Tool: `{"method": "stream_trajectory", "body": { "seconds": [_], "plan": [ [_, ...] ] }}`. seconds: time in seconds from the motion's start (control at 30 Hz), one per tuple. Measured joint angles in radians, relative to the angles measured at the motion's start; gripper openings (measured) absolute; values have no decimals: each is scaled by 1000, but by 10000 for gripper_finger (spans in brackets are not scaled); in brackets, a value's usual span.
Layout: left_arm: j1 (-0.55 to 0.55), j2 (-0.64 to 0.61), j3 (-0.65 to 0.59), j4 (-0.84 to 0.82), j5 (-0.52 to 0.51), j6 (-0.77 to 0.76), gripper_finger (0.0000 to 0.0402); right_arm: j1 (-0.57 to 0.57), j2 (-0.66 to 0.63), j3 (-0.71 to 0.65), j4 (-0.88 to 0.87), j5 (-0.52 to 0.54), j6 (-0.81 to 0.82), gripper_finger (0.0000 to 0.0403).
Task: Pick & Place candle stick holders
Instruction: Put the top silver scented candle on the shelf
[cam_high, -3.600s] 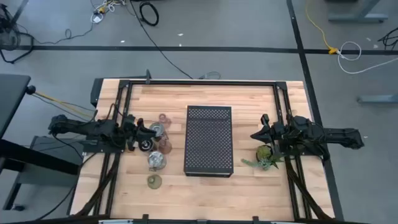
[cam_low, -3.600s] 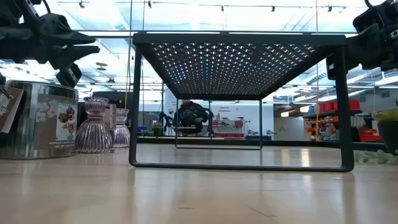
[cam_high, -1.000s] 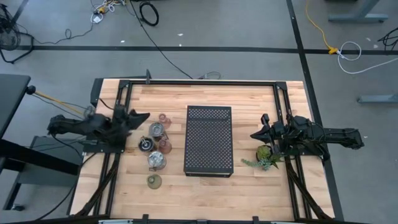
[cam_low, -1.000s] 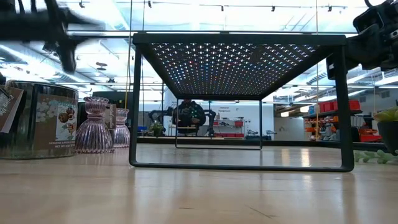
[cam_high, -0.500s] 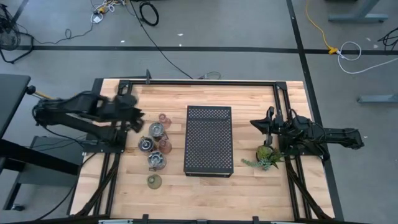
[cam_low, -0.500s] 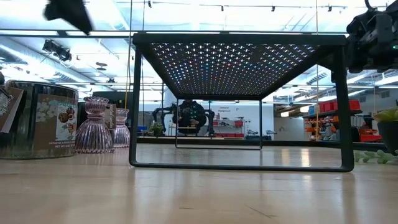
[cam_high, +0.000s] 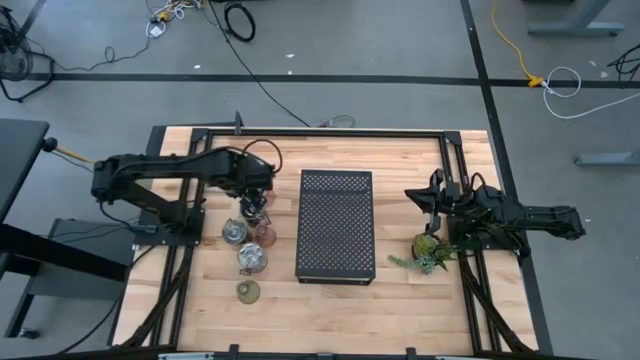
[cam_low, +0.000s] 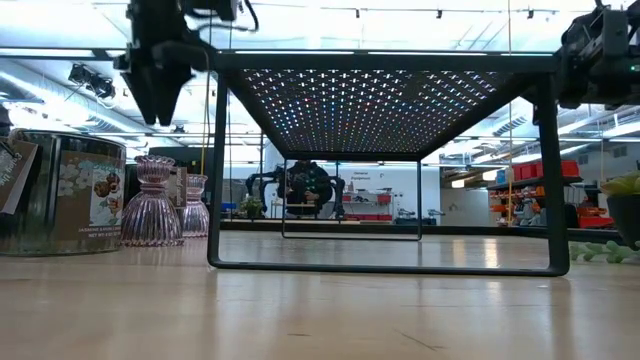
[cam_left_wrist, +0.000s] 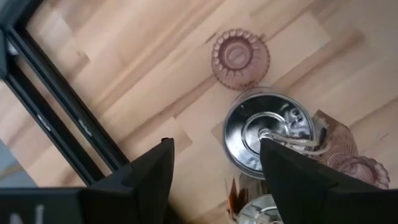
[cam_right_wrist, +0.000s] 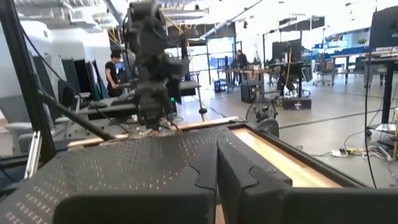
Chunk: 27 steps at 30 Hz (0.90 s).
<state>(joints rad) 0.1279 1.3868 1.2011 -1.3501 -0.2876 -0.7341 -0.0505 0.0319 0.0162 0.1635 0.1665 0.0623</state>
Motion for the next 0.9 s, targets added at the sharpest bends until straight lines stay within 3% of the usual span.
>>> {"method": "stream_trajectory", "body": {
  "seconds": [0.4, 0.8, 0.9],
  "plan": [
    [48, 108, -3, 38, 101, 44, 220, 0, 0, 0, 86, 0, 0, 6],
    [61, 104, -171, 100, 151, 58, 219, 0, 0, 0, 95, 1, -1, 6],
    [61, 101, -178, 118, 154, 79, 202, 0, 0, 0, 95, 1, -1, 6]
  ]
}}
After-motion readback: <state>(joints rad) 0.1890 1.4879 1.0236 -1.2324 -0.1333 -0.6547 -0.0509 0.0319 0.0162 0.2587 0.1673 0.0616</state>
